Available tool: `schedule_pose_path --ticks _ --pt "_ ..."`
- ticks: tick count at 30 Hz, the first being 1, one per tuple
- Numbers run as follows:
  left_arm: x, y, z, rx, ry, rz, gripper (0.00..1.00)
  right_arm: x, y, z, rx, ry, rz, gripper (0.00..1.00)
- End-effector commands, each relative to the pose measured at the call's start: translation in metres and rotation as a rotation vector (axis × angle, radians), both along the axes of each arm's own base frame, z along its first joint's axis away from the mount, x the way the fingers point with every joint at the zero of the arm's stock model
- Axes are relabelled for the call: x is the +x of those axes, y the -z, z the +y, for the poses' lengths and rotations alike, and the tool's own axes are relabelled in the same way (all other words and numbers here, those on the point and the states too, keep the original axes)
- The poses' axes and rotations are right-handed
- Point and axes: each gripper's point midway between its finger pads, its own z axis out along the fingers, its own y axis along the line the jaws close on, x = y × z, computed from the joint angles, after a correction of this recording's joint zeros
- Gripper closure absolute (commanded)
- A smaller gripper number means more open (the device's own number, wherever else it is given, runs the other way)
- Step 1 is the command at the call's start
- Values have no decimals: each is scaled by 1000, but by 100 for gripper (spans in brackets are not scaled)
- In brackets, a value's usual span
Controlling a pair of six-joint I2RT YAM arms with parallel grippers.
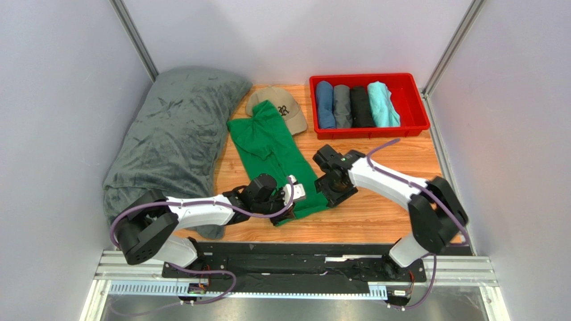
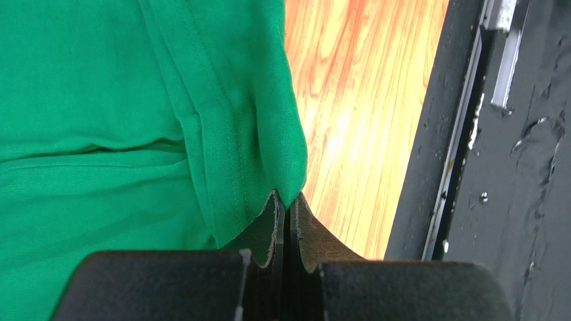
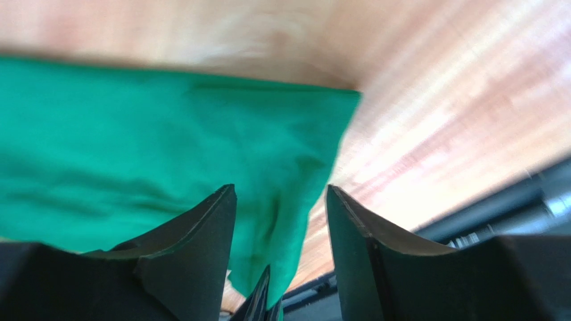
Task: Roll the t-shirts
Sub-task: Roll the T-shirt to the center of the board.
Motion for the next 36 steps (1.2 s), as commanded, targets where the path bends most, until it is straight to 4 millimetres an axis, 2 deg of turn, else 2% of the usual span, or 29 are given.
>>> schedule_pose_path --ticks 1,2,5,6,7,8,9,11,19,24,32,35,36 --pt "2 -9 -14 -82 -21 13 100 19 -24 -5 32 -38 -306 41" --pt "1 -6 -11 -78 -23 16 100 13 -15 -6 42 -48 -330 40" --pt "3 -2 -10 -79 -32 3 100 11 -19 -11 59 -42 -415 38" --pt "4 0 -10 -74 -37 8 100 5 -8 -20 31 -48 -415 38" --pt "3 3 -9 -62 -36 17 100 4 -6 -20 38 -51 -423 39" --pt "3 1 -11 -64 -35 22 100 8 -9 -13 76 -65 -465 41" --pt "2 2 -12 -63 -31 30 100 6 -2 -16 71 -67 -468 41" --pt "2 0 -15 -75 -24 36 100 8 -3 -13 72 -73 -501 41" --pt "0 5 -13 -69 -23 44 100 7 15 -26 -12 -85 -534 44" --pt "1 2 -14 -78 -23 35 100 9 16 -29 -46 -111 -556 55" --pt "4 -6 -20 -88 7 5 100 7 20 -31 -87 -171 -549 53" --pt "7 -9 -24 -89 10 -7 100 7 18 -37 -144 -191 -519 64" --pt "7 -9 -26 -84 12 -2 100 12 9 -37 -155 -186 -532 66"
